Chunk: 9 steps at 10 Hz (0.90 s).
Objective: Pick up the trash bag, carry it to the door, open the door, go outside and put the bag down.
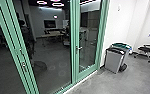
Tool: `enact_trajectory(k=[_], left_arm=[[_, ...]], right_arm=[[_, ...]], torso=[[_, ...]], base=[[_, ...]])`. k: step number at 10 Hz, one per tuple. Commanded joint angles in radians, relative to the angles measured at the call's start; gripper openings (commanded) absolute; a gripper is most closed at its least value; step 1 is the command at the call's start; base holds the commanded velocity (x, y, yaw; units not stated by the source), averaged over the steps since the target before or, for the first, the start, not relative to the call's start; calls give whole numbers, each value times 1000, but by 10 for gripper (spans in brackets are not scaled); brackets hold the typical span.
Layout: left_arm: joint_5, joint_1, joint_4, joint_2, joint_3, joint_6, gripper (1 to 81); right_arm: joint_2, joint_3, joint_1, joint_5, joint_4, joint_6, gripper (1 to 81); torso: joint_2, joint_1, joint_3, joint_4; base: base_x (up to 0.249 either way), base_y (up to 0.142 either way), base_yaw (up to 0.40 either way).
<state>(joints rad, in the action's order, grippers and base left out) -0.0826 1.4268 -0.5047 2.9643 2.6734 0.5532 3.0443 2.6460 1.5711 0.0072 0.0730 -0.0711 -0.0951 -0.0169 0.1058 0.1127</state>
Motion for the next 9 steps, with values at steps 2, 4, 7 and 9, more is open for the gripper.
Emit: enact_trajectory(k=[2,4,7,9], left_arm=[[55,-58,5,-3,0,8,10],[55,-58,5,-5,0,8,10],[53,-44,8,-16,-23,10,10],[52,-38,8,-43,-69,10,10]], right_arm=[[7,-6,-41,-65,-9,2,811],[7,-6,-35,-64,-12,4,811],[-28,-49,-27,-55,-13,4,811],[-72,-135,-25,-55,-35,4,811]], torso=[[0,0,0,0],[0,0,0,0],[0,0,0,0],[0,0,0,0]], base=[[149,-77,0],[150,-77,0],[147,-77,0],[138,-71,0]])
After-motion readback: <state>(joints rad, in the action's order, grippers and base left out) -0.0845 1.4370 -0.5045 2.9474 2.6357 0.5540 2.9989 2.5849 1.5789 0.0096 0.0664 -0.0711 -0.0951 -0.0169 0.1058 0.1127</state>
